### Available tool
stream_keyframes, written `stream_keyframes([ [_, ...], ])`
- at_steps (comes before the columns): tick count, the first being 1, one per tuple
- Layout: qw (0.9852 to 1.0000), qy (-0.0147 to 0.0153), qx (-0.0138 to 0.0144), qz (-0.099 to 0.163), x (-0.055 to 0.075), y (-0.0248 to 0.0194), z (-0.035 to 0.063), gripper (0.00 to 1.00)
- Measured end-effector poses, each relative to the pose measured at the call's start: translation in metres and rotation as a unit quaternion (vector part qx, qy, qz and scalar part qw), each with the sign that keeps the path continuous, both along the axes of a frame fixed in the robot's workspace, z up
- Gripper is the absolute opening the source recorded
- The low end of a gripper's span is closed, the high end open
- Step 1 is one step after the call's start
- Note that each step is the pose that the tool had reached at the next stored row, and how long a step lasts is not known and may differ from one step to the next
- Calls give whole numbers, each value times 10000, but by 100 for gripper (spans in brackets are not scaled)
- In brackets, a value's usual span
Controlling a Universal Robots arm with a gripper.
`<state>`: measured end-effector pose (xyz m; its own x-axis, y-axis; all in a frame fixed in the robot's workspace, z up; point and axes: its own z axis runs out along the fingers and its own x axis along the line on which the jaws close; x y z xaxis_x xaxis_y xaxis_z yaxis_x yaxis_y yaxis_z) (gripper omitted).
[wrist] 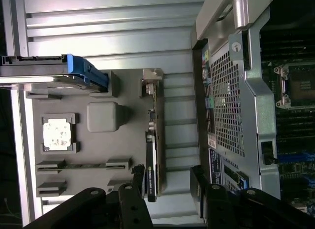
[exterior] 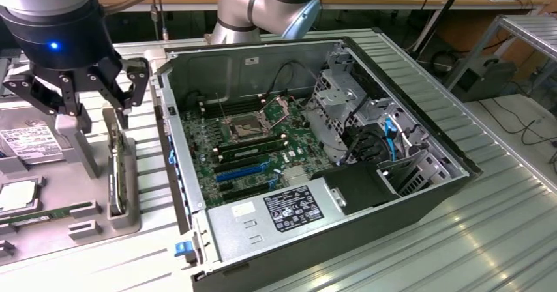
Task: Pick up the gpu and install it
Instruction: 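Pick up the gpu and move the gpu toward the slot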
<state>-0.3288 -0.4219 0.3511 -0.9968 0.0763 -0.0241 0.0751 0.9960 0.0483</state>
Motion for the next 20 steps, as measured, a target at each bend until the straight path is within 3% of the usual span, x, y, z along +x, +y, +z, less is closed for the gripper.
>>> stream_keyframes([
  [5, 10000, 0, 0, 0, 0, -35, 0, 50],
  [20, 10000, 0, 0, 0, 0, -36, -70, 50],
])
